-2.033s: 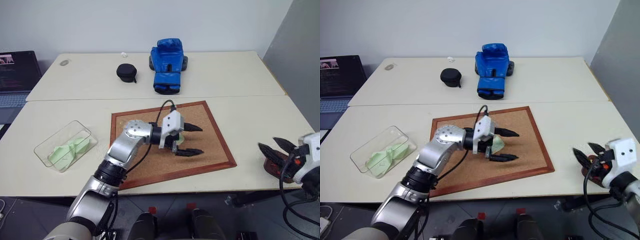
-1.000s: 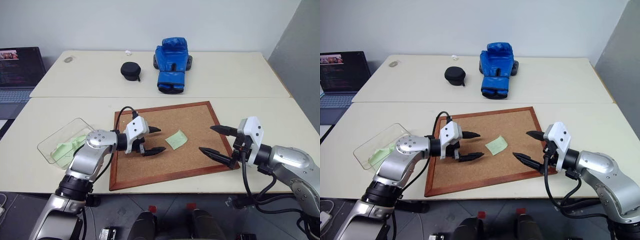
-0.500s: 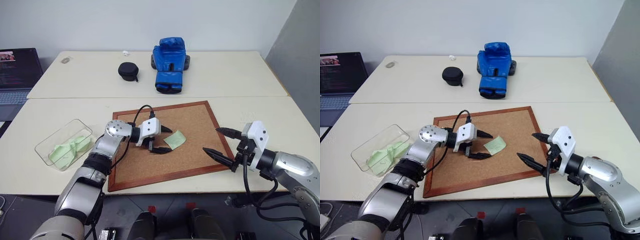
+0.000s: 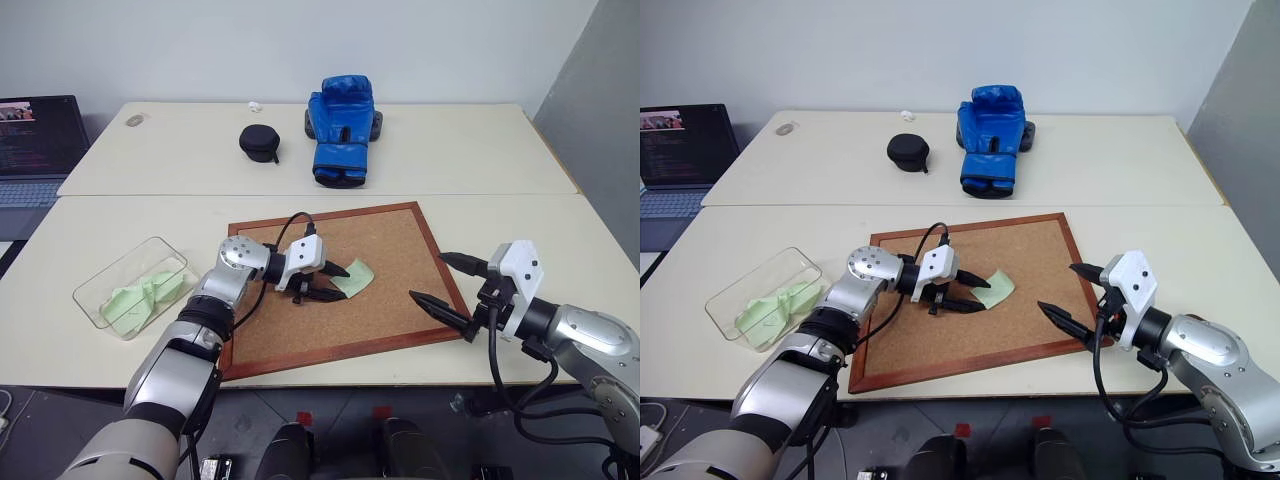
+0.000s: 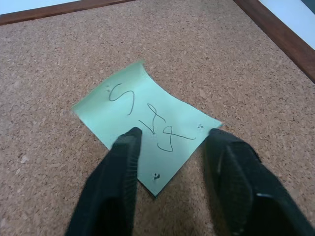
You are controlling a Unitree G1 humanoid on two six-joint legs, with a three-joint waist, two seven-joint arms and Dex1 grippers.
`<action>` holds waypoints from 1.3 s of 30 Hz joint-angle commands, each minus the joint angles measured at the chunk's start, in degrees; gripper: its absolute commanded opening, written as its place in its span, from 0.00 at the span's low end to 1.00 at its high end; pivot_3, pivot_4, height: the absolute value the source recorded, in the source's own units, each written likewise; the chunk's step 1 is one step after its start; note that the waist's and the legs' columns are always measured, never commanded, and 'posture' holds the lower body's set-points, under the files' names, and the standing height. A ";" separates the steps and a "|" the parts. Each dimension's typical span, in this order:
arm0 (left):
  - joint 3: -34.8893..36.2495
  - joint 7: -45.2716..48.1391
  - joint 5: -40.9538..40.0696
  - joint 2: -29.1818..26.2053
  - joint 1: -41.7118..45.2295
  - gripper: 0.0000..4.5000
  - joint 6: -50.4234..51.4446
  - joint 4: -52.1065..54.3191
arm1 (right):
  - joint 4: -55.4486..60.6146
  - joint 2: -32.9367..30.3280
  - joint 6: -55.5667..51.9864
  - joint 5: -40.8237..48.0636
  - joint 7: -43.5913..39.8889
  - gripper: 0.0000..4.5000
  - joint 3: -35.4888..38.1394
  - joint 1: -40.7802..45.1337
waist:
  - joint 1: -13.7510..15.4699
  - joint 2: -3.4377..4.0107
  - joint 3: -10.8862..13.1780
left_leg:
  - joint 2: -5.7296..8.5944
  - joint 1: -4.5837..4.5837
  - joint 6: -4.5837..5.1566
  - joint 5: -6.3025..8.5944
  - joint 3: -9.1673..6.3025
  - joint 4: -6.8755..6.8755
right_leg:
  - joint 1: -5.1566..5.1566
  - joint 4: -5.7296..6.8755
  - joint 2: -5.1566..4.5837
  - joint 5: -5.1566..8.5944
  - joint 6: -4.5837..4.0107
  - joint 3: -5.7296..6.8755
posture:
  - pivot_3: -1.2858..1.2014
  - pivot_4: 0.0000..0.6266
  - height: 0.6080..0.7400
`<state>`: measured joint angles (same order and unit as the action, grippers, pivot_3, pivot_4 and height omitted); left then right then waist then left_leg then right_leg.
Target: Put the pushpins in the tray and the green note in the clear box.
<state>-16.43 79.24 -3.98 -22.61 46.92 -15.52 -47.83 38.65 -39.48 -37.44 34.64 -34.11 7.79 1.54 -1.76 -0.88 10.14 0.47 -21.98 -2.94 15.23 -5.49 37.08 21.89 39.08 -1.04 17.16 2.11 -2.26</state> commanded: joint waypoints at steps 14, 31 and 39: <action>2.36 -0.30 -0.91 0.48 0.84 0.01 3.91 2.35 | 2.05 0.51 0.09 0.79 0.95 1.00 0.11 1.71 | -0.01 0.00 0.00 | -0.01 0.00 0.00 0.00 -0.02 -0.01 | 0.00 0.01 0.01 0.00 0.00 0.02 | 0.52 0.24 1.00; 13.58 -10.31 -11.56 -5.31 -6.88 0.01 32.04 35.43 | -0.50 1.68 3.49 0.97 -4.95 1.00 -4.67 8.02 | -0.45 -0.01 0.01 | -0.11 -0.02 -0.01 0.00 -0.18 -0.01 | 0.11 0.06 0.02 0.00 0.00 -0.04 | 0.52 0.24 1.00; 27.43 -28.03 -17.88 -10.40 -21.42 0.01 52.36 65.92 | -5.10 4.69 6.98 1.13 -10.19 1.00 -8.84 13.30 | -0.73 -0.02 0.02 | -0.22 -0.01 -0.01 0.00 -0.33 -0.02 | 0.11 0.05 -0.06 0.00 0.00 -0.09 | 0.52 0.24 1.00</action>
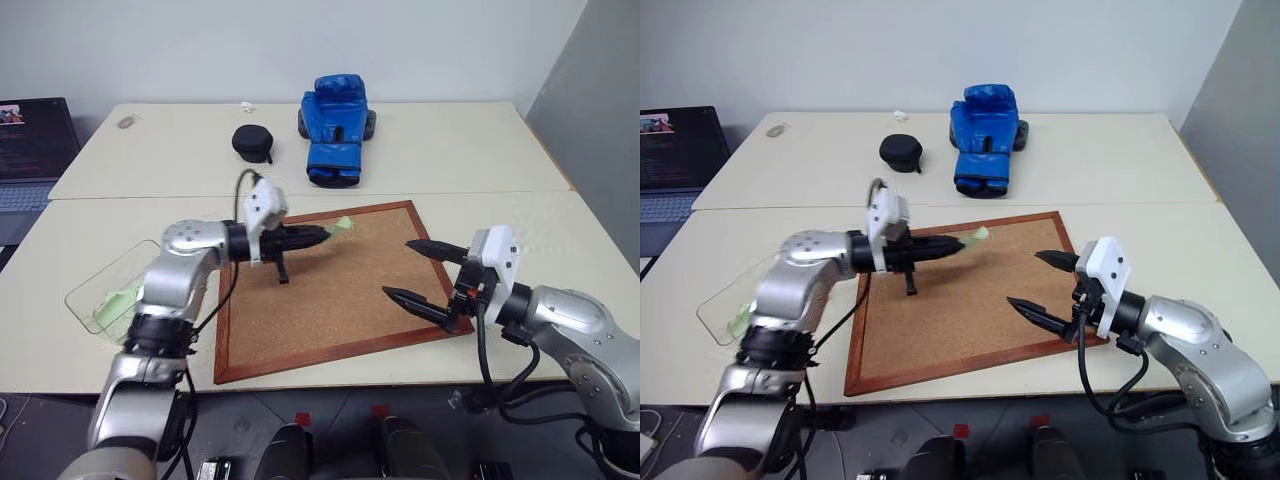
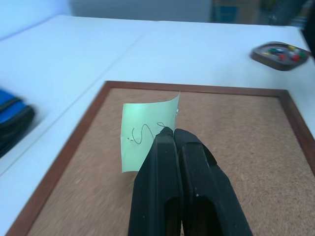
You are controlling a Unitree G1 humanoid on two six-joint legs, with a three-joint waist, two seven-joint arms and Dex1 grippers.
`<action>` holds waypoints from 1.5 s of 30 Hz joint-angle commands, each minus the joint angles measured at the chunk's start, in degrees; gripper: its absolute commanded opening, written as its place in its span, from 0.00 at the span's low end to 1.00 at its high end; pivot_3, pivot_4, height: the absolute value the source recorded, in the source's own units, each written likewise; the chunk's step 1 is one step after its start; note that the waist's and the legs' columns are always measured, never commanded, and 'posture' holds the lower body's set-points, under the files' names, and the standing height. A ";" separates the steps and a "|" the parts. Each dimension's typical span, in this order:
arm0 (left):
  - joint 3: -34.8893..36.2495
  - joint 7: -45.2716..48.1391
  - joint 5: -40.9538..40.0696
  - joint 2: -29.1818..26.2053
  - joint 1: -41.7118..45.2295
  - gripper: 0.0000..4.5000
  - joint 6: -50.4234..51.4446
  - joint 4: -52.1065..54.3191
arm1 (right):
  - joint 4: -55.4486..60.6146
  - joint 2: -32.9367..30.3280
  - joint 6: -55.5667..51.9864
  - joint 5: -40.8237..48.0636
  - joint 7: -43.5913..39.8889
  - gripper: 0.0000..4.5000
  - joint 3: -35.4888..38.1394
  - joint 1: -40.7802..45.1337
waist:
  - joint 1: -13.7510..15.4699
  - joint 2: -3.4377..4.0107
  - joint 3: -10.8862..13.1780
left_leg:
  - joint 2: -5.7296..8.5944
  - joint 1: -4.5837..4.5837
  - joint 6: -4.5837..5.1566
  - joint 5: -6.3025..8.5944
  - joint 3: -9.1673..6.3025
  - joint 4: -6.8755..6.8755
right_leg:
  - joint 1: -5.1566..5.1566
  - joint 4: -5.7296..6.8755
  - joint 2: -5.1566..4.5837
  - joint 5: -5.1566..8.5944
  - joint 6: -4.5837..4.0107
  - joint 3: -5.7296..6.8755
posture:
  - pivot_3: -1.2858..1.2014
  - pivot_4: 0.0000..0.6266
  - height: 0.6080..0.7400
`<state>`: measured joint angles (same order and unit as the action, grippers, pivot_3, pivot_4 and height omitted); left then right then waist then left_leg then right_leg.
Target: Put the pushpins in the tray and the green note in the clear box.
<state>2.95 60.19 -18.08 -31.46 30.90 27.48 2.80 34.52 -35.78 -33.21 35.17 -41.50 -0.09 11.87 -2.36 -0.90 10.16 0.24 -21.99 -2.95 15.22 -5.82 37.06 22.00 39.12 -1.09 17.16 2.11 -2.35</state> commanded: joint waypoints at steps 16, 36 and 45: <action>26.57 -52.91 7.61 12.14 -22.95 0.01 23.92 42.15 | -12.50 9.54 6.69 0.68 -12.26 1.00 -7.00 15.71 | 0.81 -0.11 0.02 | 0.08 0.12 -0.02 0.01 -0.04 0.01 | -0.18 -0.10 -0.10 -0.01 0.00 0.04 | 0.52 0.24 1.00; 29.77 -64.93 9.97 20.55 -21.41 0.48 29.34 36.49 | -11.81 8.73 5.46 0.23 -11.09 1.00 -5.79 15.39 | 0.79 -0.20 0.01 | 0.07 0.11 -0.03 0.01 -0.05 -0.01 | -0.17 -0.08 -0.07 -0.01 -0.01 0.10 | 0.52 0.24 1.00; 20.00 -53.91 8.85 10.43 -23.59 0.90 23.22 37.70 | -7.77 7.42 4.06 -2.10 -3.82 1.00 -3.66 10.19 | 0.79 -0.23 0.03 | 0.07 0.08 -0.04 0.01 -0.05 -0.02 | -0.16 -0.09 -0.07 -0.01 -0.01 0.10 | 0.52 0.24 1.00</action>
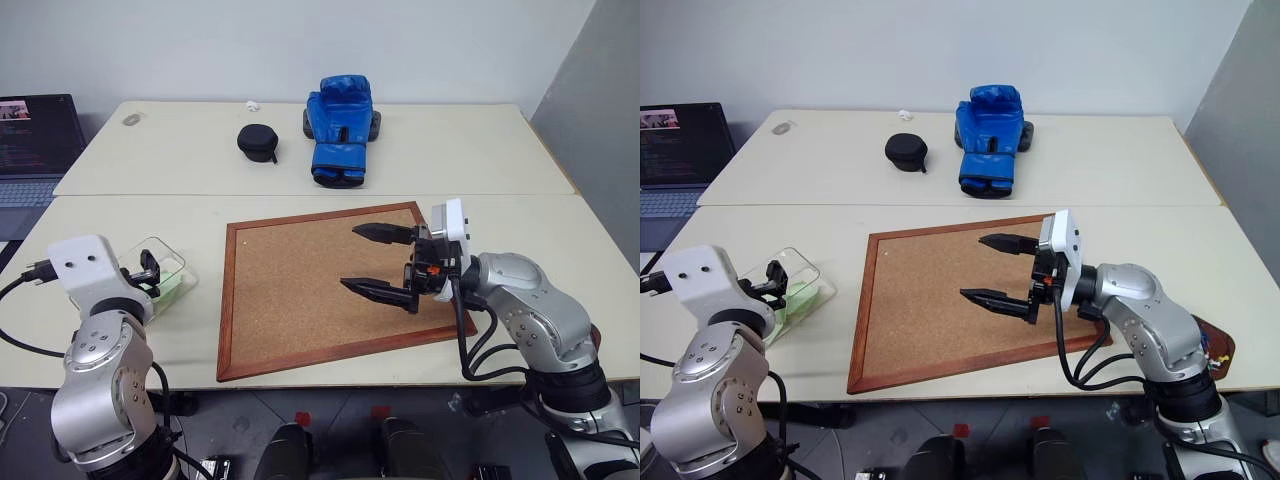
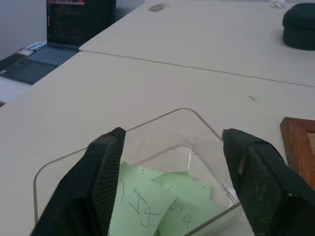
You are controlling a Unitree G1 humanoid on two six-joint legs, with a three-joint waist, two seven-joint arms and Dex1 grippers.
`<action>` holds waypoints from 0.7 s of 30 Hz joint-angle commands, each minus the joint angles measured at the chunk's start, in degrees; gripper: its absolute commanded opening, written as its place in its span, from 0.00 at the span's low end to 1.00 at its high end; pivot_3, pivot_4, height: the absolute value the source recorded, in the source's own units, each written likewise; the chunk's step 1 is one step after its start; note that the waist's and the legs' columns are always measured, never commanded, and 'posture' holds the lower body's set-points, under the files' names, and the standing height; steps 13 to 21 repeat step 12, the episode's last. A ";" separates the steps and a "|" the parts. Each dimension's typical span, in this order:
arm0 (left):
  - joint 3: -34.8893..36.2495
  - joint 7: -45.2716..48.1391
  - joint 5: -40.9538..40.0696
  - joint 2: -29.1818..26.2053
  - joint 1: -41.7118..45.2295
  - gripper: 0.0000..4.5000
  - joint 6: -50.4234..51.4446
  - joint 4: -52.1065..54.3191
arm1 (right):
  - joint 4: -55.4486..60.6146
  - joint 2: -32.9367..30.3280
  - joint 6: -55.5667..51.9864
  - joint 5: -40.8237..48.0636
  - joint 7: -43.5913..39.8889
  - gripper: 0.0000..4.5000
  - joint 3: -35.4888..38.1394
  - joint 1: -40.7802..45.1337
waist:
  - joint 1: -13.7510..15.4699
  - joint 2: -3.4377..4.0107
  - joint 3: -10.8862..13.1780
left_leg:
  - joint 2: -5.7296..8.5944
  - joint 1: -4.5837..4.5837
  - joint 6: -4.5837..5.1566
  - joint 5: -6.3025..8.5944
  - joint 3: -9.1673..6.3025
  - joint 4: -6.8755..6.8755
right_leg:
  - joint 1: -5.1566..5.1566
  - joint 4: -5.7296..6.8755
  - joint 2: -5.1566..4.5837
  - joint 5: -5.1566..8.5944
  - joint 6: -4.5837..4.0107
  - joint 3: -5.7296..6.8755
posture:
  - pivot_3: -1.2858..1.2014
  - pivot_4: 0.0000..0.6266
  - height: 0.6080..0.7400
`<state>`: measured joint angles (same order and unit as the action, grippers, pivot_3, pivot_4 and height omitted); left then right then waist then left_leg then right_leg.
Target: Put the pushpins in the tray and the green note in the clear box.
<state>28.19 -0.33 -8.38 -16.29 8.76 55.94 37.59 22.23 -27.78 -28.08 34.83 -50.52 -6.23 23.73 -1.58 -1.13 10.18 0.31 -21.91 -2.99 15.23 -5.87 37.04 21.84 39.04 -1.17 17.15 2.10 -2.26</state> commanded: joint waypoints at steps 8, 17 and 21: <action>-12.01 8.64 -4.00 0.16 -7.75 1.00 -9.88 4.62 | 12.04 3.96 -3.91 -18.53 30.65 1.00 2.91 -13.87 | 0.05 -0.01 -0.01 | -0.01 0.00 -0.03 0.01 0.10 -0.03 | 0.03 -0.03 -0.11 0.00 0.00 -0.14 | 0.52 0.24 1.00; -15.75 6.65 -2.67 5.20 -11.75 1.00 -14.02 3.36 | 12.70 6.88 -2.61 -24.76 37.50 1.00 2.46 -19.73 | 0.03 -0.01 -0.02 | -0.04 0.00 -0.03 0.00 0.11 -0.04 | 0.08 0.01 -0.11 0.00 0.00 -0.17 | 0.52 0.24 1.00; -15.75 6.65 -2.67 5.20 -11.75 1.00 -14.02 3.36 | 12.70 6.88 -2.61 -24.76 37.50 1.00 2.46 -19.73 | 0.03 -0.01 -0.02 | -0.04 0.00 -0.03 0.00 0.11 -0.04 | 0.08 0.01 -0.11 0.00 0.00 -0.17 | 0.52 0.24 1.00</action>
